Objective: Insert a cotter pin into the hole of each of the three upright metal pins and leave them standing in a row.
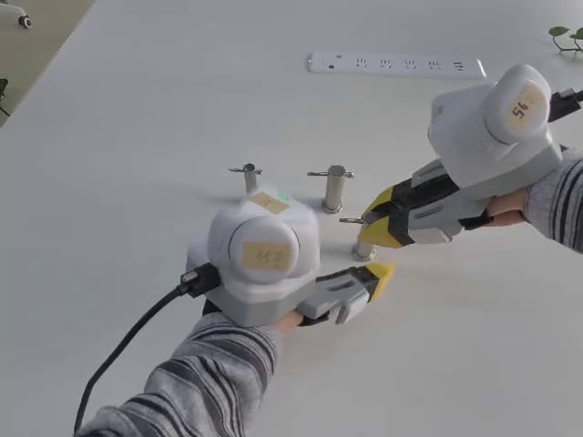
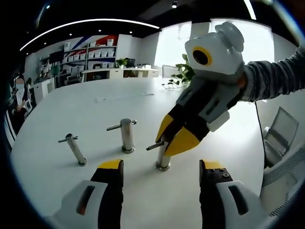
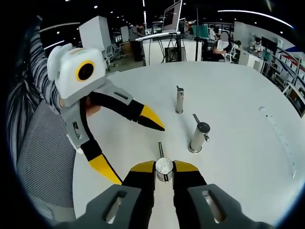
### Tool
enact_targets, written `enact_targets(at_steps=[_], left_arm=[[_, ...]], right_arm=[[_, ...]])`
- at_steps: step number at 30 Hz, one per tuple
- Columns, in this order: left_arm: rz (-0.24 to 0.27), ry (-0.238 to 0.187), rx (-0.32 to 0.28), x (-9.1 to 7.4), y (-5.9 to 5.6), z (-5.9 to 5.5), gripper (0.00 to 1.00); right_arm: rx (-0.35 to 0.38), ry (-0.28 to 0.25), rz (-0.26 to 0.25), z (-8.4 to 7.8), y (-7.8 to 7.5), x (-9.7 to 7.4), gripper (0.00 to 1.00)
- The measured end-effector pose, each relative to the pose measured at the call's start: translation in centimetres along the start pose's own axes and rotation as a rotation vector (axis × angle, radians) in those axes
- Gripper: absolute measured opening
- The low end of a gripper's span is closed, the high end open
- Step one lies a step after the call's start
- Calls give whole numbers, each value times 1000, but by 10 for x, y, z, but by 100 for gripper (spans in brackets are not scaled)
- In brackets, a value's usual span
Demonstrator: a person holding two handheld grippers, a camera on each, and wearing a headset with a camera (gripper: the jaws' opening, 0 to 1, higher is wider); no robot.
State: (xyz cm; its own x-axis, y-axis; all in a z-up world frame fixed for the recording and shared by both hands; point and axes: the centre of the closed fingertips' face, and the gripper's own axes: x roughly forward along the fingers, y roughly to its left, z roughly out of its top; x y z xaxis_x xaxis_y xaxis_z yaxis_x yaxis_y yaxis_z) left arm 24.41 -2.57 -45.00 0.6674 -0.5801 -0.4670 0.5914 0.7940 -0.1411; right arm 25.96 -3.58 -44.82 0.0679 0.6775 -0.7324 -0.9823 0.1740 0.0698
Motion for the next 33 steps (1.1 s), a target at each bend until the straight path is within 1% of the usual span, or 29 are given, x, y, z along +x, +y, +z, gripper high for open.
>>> enact_targets(at_steps=[3, 4, 6, 10, 15, 16, 19, 23, 24, 28, 31, 33], left_arm=[[-7, 0, 3, -6, 2, -2, 66], [-10, -9, 1, -9, 3, -1, 68], [-15, -13, 3, -14, 6, 0, 71], [-18, -17, 18, -25, 12, 2, 79], [-25, -33, 18, -37, 20, 7, 84], [-26, -43, 18, -41, 21, 9, 85], [-23, -51, 9, -49, 27, 11, 87], [-18, -63, 9, -61, 33, 13, 89], [-18, -67, 10, -64, 35, 13, 89], [-17, -60, 12, -74, 43, 11, 91], [-12, -63, 20, -80, 47, 11, 93], [-8, -63, 14, -82, 49, 12, 94]], right_arm=[[4, -11, 2, -1, -1, -3, 8], [6, -15, 1, -1, -2, -4, 8], [5, -21, -2, 0, -4, -7, 8], [-21, -8, -22, -3, -14, -13, 8], [-8, -3, -40, -8, -26, -17, 8], [-13, 2, -42, -8, -27, -18, 8], [-22, 12, -46, -10, -31, -20, 8], [-26, 18, -55, -13, -41, -23, 8], [-31, 20, -61, -14, -46, -24, 8], [-34, 25, -70, -16, -56, -27, 8], [-39, 33, -70, -17, -60, -28, 8], [-43, 38, -65, -18, -62, -28, 8]])
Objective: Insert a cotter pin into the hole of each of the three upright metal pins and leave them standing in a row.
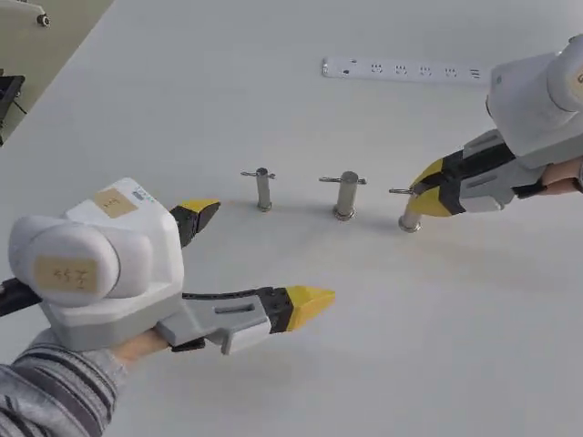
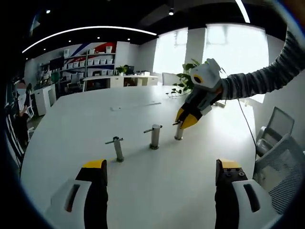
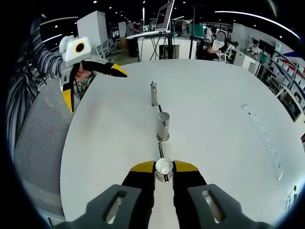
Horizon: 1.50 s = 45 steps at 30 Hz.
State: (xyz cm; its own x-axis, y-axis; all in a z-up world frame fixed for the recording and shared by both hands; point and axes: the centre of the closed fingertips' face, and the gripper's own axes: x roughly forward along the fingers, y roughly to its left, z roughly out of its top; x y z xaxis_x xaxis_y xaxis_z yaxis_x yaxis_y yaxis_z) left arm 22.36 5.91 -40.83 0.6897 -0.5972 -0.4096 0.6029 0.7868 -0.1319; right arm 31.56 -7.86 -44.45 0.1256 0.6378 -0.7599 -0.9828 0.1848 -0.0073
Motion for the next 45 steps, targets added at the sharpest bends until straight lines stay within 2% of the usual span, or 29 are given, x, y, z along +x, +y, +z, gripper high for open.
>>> enact_targets(at_steps=[9, 15, 25, 31, 38, 40, 41, 42, 45], left_arm=[[-5, 15, -31, -9, 2, -3, 98], [3, 22, -42, -10, 6, -4, 99], [21, 21, -45, -9, 13, -3, 99], [25, 15, -44, -7, 11, -1, 97], [34, 26, -41, -4, 12, -1, 96], [33, 28, -44, -3, 13, -1, 96], [33, 28, -47, -3, 13, 0, 96], [31, 27, -49, -3, 13, 0, 96], [28, 31, -49, -3, 13, 1, 96]], right_arm=[[-5, 0, -1, -2, -8, 1, 8], [-13, 13, 0, -7, -11, 3, 8], [-4, -3, 18, -8, -17, 2, 8], [-14, -9, 36, -7, -13, 3, 8], [-26, -23, 49, -8, -11, 2, 9], [-48, -31, 55, -7, -7, 1, 16], [-61, -26, 48, -7, -6, 1, 25], [-69, -21, 44, -7, -5, 1, 29], [-59, -10, 30, -7, -5, -4, 29]])
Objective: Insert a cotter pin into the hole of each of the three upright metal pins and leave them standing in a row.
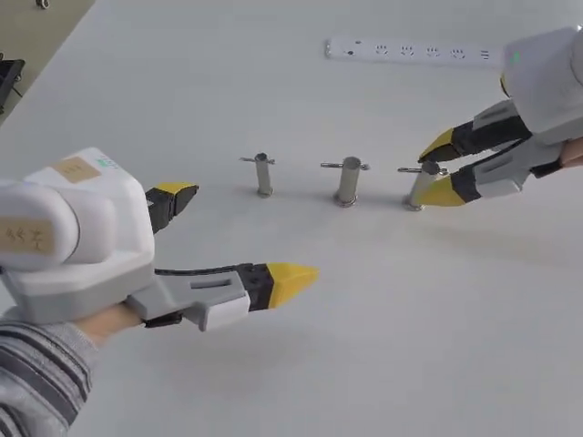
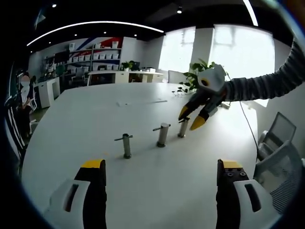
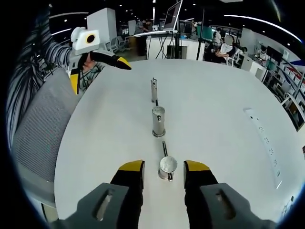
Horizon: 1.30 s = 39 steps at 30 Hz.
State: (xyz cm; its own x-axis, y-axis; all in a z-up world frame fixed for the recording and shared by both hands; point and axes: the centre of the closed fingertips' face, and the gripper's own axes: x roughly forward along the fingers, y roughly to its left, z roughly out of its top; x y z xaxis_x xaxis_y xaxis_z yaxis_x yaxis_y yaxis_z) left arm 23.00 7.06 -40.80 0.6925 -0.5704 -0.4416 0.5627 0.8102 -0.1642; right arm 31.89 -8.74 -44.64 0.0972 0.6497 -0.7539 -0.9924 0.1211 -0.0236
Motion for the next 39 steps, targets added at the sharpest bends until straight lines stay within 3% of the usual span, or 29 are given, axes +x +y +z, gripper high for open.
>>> enact_targets(at_steps=[3, 6, 11, 16, 20, 25, 29, 35, 39], left_arm=[[1, 3, 3, -1, 1, 3, 96], [6, 8, 13, -2, 4, 7, 96], [17, 31, 17, -3, 9, 9, 96], [2, 32, 1, -5, 5, 17, 96], [1, 5, -9, -10, 2, 25, 96], [10, -4, -35, -17, 0, 28, 96], [28, 29, -3, -20, -2, 25, 96], [33, 22, 8, -26, -5, 25, 96], [37, 26, 5, -30, -6, 22, 96]], right_arm=[[32, -32, -15, 6, 4, -4, 35], [117, -73, -56, 10, 7, -10, 41], [185, -90, -118, 13, 23, -20, 52], [277, -114, -188, 16, 36, -31, 63], [346, -139, -228, 19, 51, -40, 65], [343, -106, -316, 14, 66, -42, 68], [385, -129, -343, 16, 76, -41, 70], [473, -177, -387, 20, 91, -46, 72], [517, -223, -427, 22, 92, -52, 73]])
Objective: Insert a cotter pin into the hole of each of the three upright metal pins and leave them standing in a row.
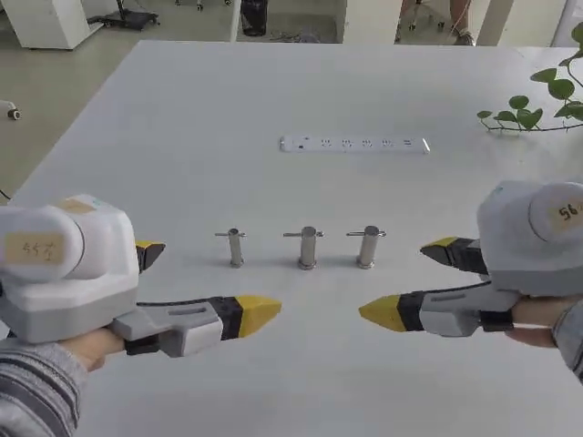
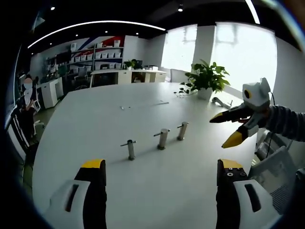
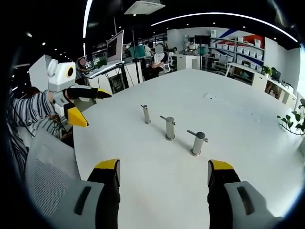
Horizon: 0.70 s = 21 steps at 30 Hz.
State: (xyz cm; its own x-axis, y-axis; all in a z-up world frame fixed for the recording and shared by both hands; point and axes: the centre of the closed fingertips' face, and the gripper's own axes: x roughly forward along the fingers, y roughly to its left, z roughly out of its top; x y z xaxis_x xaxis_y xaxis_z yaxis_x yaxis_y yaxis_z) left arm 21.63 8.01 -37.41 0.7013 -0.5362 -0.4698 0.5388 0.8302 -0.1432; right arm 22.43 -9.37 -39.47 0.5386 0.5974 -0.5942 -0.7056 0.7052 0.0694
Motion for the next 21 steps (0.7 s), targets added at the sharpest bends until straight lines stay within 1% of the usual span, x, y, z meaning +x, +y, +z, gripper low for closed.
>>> enact_targets(at_steps=[2, 5, 9, 12, 17, 21], left_arm=[[4, -3, -4, -1, 0, 0, 96], [14, -5, -6, -4, 1, -1, 96], [32, -6, -7, -7, 2, -2, 95], [32, -6, -5, -10, 1, -4, 95], [43, 3, 3, -12, 1, -7, 95], [43, 1, -7, -15, 1, -9, 95]], right_arm=[[16, -15, -19, 0, 1, -3, 73], [27, -26, -33, -2, 3, -6, 73], [57, -74, -66, -2, 5, -9, 73], [67, -86, -81, -4, 6, -10, 73], [90, -87, -86, -9, 9, -11, 73], [101, -88, -91, -12, 11, -12, 73]])
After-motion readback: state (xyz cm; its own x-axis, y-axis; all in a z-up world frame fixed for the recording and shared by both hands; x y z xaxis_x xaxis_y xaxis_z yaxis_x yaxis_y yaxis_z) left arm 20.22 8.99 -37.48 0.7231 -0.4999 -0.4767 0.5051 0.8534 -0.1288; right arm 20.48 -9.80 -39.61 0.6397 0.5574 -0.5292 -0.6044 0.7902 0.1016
